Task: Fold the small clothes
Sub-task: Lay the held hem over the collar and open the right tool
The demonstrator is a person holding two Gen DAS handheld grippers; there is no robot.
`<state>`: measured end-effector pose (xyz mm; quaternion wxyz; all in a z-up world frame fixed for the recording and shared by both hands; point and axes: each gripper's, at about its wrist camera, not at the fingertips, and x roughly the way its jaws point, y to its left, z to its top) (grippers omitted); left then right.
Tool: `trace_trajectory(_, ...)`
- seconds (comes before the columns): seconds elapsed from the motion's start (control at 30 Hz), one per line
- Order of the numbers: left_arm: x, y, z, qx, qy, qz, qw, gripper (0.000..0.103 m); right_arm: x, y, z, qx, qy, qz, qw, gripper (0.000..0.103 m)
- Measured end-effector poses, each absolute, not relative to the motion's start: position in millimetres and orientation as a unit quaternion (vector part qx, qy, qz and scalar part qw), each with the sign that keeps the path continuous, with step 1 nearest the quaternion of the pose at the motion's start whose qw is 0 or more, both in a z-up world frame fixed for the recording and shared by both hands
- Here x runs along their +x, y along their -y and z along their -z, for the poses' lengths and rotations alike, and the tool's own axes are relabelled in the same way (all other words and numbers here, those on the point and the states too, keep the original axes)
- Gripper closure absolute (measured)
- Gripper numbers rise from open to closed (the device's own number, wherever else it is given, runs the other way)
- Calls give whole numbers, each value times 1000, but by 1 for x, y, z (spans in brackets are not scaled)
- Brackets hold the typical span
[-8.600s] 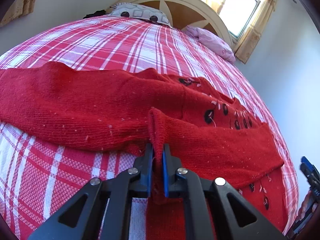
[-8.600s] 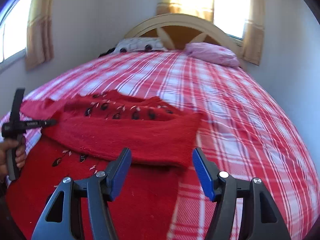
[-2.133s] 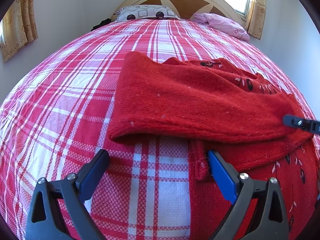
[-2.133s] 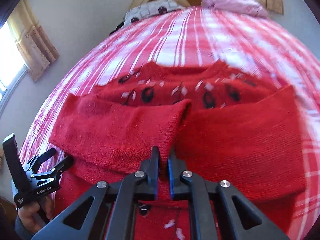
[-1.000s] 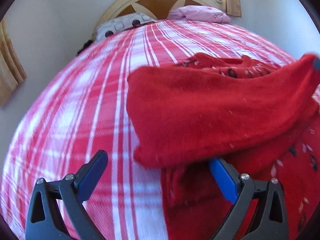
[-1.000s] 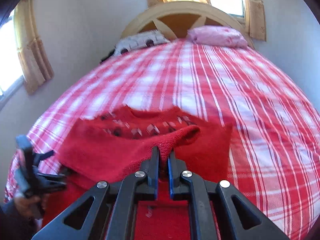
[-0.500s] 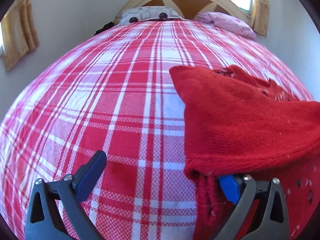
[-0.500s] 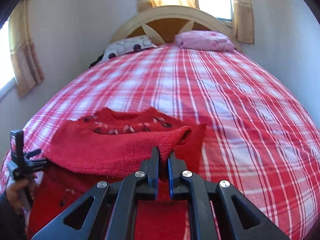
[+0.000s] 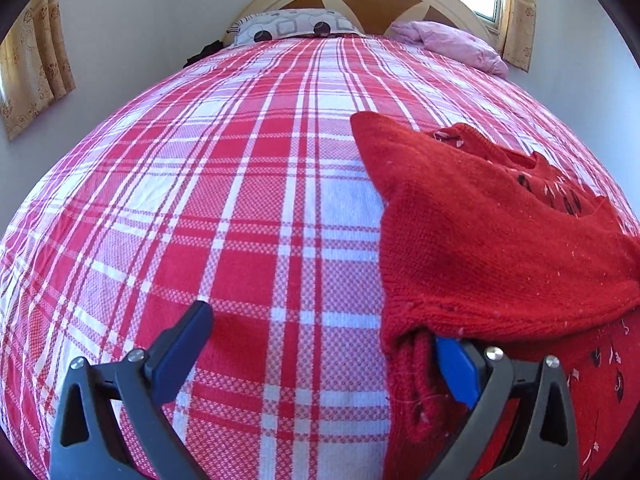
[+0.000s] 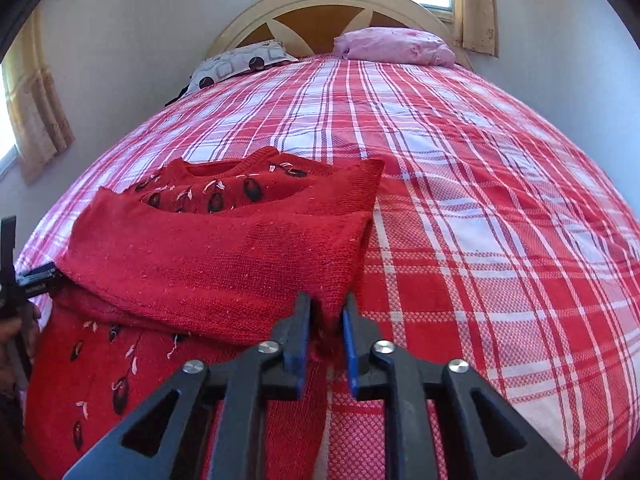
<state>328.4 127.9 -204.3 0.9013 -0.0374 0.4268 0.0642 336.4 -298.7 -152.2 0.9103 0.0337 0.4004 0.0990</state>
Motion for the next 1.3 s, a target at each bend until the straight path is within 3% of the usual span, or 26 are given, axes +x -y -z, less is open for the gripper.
trace_trajectory(0.03, 328, -128, 205, -39, -427, -64, 901, 0, 336, 304, 150, 52, -398, -101, 910, 57)
trace_trajectory(0.07, 327, -128, 205, -41, -427, -63, 901, 0, 337, 311, 147, 74, -395, -102, 910, 52)
trace_trajectory(0.23, 325, -129, 205, -49, -428, -57, 901, 0, 361, 322, 142, 116, -402, -87, 904, 53)
trace_trajectory(0.37, 321, -129, 205, -52, -428, -54, 901, 0, 386, 300, 154, 98, -450, -107, 881, 91)
trace_trajectory(0.53, 318, -128, 205, -54, -428, -53, 901, 0, 384, 287, 145, 51, -428, -89, 898, 95)
trace_trajectory(0.63, 319, -131, 206, -66, -430, -53, 899, 0, 388, 294, 151, 56, -436, -72, 895, 94)
trace_trajectory(0.73, 315, -136, 203, -79, -419, -51, 903, 0, 379, 296, 159, 36, -434, -59, 898, 80)
trace_trajectory(0.93, 313, -139, 204, -95, -418, -52, 902, 0, 341, 280, 126, 40, -367, -118, 922, 78)
trace_trajectory(1.0, 314, -138, 204, -93, -419, -54, 902, 0, 338, 269, 127, 29, -377, -149, 914, 77)
trace_trajectory(1.1, 314, -139, 204, -95, -421, -54, 900, 0, 353, 255, 161, -7, -454, -142, 879, 71)
trace_trajectory(1.3, 306, -137, 204, -90, -424, -55, 899, 0, 346, 263, 155, 26, -433, -141, 890, 69)
